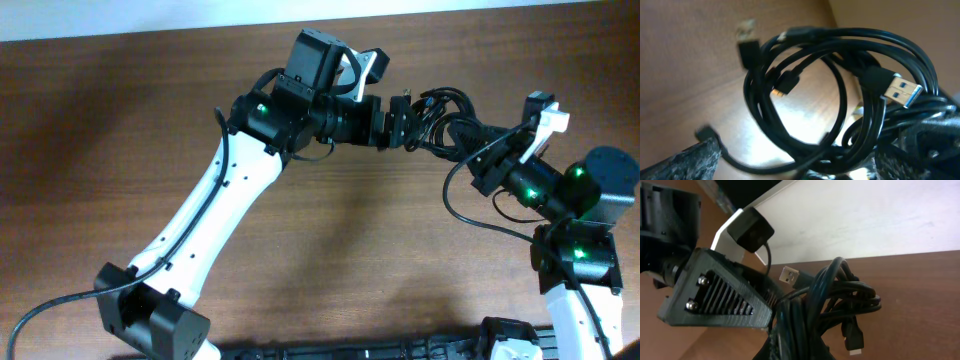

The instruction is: Untangle cables

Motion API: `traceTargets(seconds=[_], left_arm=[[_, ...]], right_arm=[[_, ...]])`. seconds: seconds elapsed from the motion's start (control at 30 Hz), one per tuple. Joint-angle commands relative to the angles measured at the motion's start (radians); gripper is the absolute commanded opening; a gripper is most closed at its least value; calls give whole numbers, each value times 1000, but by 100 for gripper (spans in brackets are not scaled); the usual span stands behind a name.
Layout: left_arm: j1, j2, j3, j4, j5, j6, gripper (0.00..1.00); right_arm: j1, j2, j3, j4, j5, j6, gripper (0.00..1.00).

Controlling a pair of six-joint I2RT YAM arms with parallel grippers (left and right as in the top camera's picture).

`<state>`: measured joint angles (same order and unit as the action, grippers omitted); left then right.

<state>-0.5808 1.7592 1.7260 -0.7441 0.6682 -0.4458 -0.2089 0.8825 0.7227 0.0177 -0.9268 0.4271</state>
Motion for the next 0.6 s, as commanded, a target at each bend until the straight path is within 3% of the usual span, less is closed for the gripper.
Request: traceTargets(seconds=[0.0, 0.13, 0.43, 0.57], left_arm=[[6, -20, 11, 2, -14, 187, 99], [6, -20, 11, 2, -24, 272, 99], [-77, -20, 11, -1, -398, 313, 99], [-113, -20, 11, 0, -446, 339, 99]], right_arm=[[-1, -4, 20, 9, -50, 21, 4], [-1, -4, 20, 8, -78, 28, 4], [-1, -4, 20, 8, -121, 87, 4], [-1, -4, 20, 7, -121, 87, 4]])
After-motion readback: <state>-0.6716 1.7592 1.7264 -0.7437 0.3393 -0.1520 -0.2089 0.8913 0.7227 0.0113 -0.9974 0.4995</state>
